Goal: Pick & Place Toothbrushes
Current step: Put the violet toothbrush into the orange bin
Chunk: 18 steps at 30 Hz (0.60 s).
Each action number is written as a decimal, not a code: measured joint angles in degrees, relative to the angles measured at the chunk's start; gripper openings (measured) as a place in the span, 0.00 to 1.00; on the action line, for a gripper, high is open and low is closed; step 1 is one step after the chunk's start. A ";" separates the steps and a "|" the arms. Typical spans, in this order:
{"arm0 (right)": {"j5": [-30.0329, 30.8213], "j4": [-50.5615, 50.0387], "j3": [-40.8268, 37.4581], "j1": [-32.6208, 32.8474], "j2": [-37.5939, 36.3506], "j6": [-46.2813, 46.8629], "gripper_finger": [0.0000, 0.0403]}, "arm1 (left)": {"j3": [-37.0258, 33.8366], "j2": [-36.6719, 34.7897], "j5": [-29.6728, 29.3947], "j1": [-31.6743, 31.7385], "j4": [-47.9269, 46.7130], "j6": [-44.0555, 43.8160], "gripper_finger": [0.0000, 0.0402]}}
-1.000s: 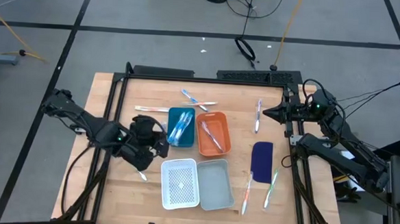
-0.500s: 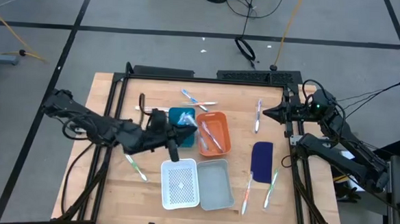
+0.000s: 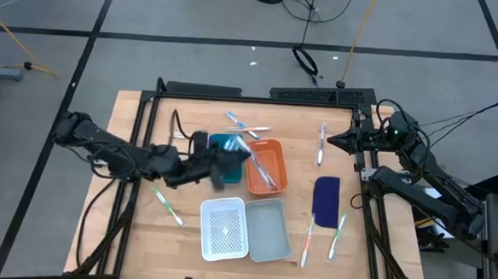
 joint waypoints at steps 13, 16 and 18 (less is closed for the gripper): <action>-0.02 -0.02 0.01 0.02 0.02 0.02 0.00 | 0.20 2.67 -3.73 14.15 -21.93 -43.42 0.00; -0.02 -0.04 0.02 0.00 0.02 0.00 0.00 | 2.64 6.23 2.35 16.78 -25.67 -48.93 0.00; -0.02 -0.15 0.02 0.02 0.00 -0.24 0.00 | 5.21 8.97 6.02 17.95 -31.07 -53.00 0.00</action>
